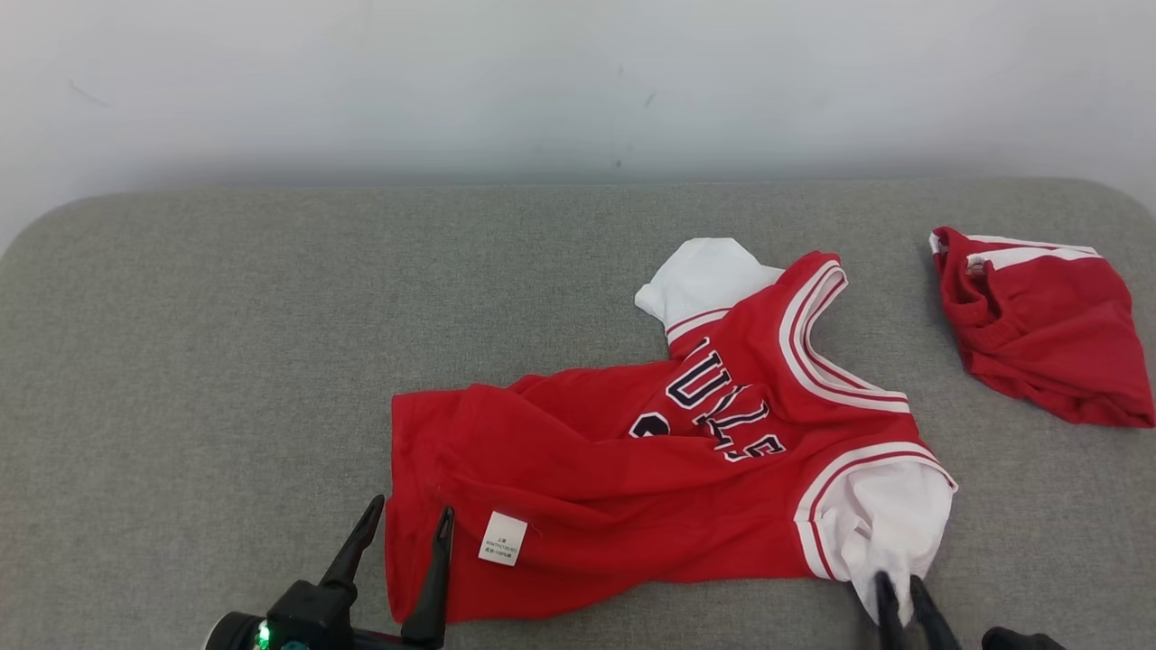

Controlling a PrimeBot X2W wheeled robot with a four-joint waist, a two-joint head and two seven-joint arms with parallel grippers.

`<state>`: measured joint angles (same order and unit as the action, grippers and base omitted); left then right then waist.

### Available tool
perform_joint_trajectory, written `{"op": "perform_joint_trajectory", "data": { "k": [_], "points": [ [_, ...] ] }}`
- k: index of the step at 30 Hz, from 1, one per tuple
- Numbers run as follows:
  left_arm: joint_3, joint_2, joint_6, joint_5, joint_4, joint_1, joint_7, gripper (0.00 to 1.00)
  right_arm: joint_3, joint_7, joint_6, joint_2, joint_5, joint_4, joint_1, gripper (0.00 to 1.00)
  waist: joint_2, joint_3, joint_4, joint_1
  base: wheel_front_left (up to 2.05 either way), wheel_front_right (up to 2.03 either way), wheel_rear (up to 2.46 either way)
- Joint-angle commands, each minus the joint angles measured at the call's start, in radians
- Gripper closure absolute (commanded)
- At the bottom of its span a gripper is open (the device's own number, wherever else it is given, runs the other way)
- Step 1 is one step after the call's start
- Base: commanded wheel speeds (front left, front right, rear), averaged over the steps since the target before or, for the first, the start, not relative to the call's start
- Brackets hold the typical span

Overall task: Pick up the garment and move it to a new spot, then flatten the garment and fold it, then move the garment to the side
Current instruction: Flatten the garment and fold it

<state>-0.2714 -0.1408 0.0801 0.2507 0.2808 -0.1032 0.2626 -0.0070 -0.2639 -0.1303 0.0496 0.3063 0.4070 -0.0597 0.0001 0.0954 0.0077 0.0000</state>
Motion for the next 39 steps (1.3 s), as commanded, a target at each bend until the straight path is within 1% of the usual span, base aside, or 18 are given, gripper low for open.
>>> {"op": "perform_joint_trajectory", "data": {
  "k": [1,4,9,13,15,17,21,24,32,39],
  "points": [
    [0.003,0.003,0.001,0.001,0.002,0.009,0.003,0.0,0.0,0.0,-0.001,0.001,-0.001,0.006,0.016,1.0,-0.0001,-0.004,-0.001,0.0,0.0,0.0,0.0],
    [0.007,0.004,0.001,0.002,-0.001,0.014,0.003,0.0,-0.036,0.0,-0.001,0.002,0.011,-0.014,0.005,1.0,-0.0001,-0.005,-0.005,0.0,0.0,0.0,0.0],
    [0.016,0.006,-0.001,0.006,-0.007,0.018,0.003,0.0,-0.131,0.0,-0.001,0.002,0.041,-0.059,-0.042,1.0,-0.0001,0.007,-0.022,0.0,0.0,0.0,0.0],
    [0.018,0.008,0.001,0.006,-0.006,0.02,0.003,0.0,-0.14,0.0,-0.001,-0.001,0.042,-0.036,-0.06,1.0,-0.0001,0.016,-0.037,0.0,0.0,0.0,0.0],
    [0.018,0.01,0.004,0.003,-0.004,0.018,0.003,0.0,-0.137,0.0,-0.001,0.002,0.046,-0.012,-0.058,0.0,-0.0001,0.02,-0.044,0.0,0.0,0.0,0.0],
    [0.019,0.012,0.006,0.0,-0.003,0.015,0.003,0.0,-0.146,-0.001,-0.001,0.003,0.038,-0.034,-0.051,0.0,-0.0001,0.022,-0.047,0.0,0.0,0.0,0.0],
    [0.024,0.01,0.006,-0.003,-0.005,0.01,0.003,0.0,-0.145,0.0,-0.001,0.001,0.045,-0.122,-0.082,0.0,-0.0001,0.023,-0.05,0.0,0.0,0.0,0.0],
    [0.028,0.007,0.009,-0.005,-0.008,0.01,0.003,0.0,-0.138,0.0,-0.001,0.001,0.046,-0.15,-0.093,0.0,-0.0001,0.019,-0.05,0.0,0.0,0.0,0.0],
    [0.022,0.006,0.015,-0.01,0.003,0.021,0.003,0.0,-0.131,0.0,-0.001,0.001,0.008,-0.072,-0.088,0.0,-0.0001,0.003,-0.043,0.0,0.0,0.0,0.0],
    [-0.006,-0.01,0.025,-0.01,0.053,-0.007,-0.008,0.0,-0.126,0.0,-0.001,0.001,-0.009,-0.005,-0.056,0.0,-0.0001,-0.006,-0.043,0.0,0.0,0.0,0.0]
  ]
}}
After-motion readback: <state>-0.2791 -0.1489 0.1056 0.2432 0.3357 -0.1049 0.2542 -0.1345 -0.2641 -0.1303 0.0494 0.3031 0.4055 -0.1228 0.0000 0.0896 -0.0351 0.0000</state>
